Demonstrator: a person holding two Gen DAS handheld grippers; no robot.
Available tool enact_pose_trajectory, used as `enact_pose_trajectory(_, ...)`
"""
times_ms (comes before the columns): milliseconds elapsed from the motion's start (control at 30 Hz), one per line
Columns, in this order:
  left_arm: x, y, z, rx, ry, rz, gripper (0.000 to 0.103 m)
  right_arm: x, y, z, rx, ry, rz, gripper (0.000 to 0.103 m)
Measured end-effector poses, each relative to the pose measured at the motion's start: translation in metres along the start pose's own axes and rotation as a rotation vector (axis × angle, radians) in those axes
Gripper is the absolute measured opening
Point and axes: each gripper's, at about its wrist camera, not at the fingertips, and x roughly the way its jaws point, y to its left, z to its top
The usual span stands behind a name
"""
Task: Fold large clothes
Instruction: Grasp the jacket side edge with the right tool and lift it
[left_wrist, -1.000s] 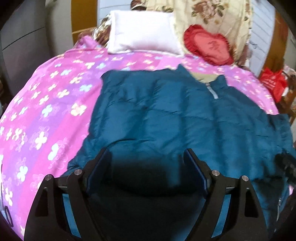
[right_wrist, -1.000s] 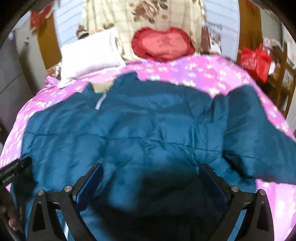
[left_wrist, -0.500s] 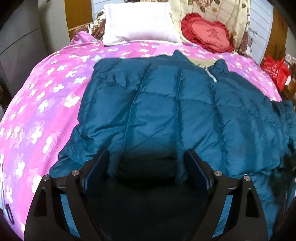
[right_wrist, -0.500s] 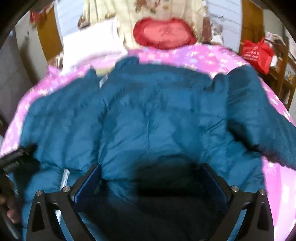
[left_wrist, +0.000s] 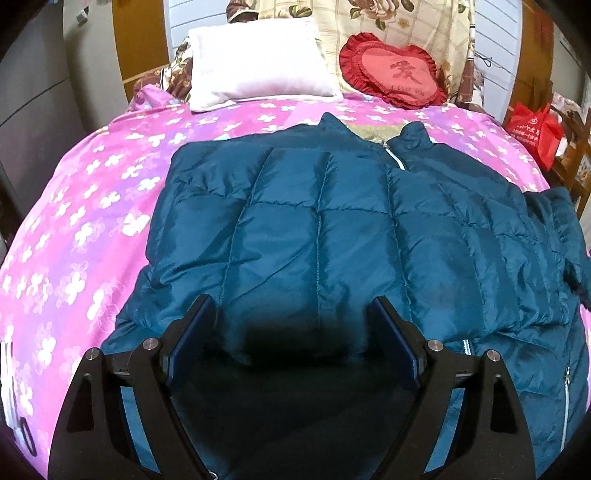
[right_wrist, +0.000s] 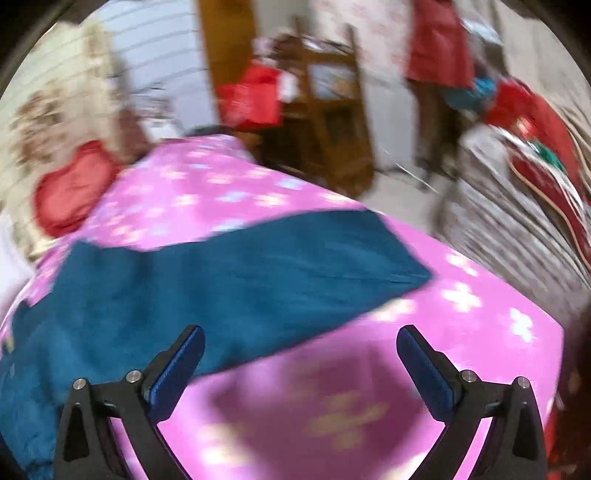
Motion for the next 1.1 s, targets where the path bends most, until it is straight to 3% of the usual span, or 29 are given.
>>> enact_pose_trajectory(67, 0.001, 0.000, 0.000, 0.002, 0.003, 0.004, 0.086, 0.016, -0.028, 0.008, 0.012, 0.029, -0.046, 0.103)
enact_pose_trajectory(133, 0.001, 0.001, 0.001, 0.000, 0.003, 0.007, 0.086, 0.031, -0.049, 0.011, 0.050, 0.073, -0.036, 0.103)
enact_pose_trajectory(267, -0.004, 0.008, 0.003, -0.028, -0.029, 0.046, 0.086, 0.053, -0.074, 0.018, 0.121, 0.094, 0.050, 0.102)
enact_pose_trajectory(333, -0.008, 0.016, 0.005, -0.061, -0.048, 0.058, 0.086, 0.065, -0.072, 0.020, 0.147, 0.109, 0.103, 0.102)
enact_pose_trajectory(400, -0.008, 0.023, 0.006, -0.089, -0.050, 0.063, 0.086, 0.072, -0.061, 0.021, 0.121, 0.091, 0.102, 0.103)
enact_pose_trajectory(700, 0.002, 0.035, 0.008, -0.128, -0.023, 0.096, 0.086, 0.098, -0.028, 0.038, -0.013, 0.112, 0.009, 0.101)
enact_pose_trajectory(800, 0.002, 0.036, 0.007, -0.134, -0.020, 0.100, 0.086, 0.090, -0.025, 0.036, -0.031, 0.065, 0.006, 0.075)
enact_pose_trajectory(867, 0.003, 0.037, 0.007, -0.140, -0.015, 0.099, 0.086, 0.082, -0.027, 0.033, -0.017, 0.030, 0.081, 0.036)
enact_pose_trajectory(967, 0.004, 0.041, 0.005, -0.160, -0.002, 0.089, 0.086, 0.062, -0.023, 0.027, -0.019, -0.038, 0.118, 0.023)
enact_pose_trajectory(1100, 0.002, 0.046, 0.005, -0.185, 0.003, 0.077, 0.086, 0.028, -0.012, 0.024, -0.026, -0.125, 0.229, 0.020)
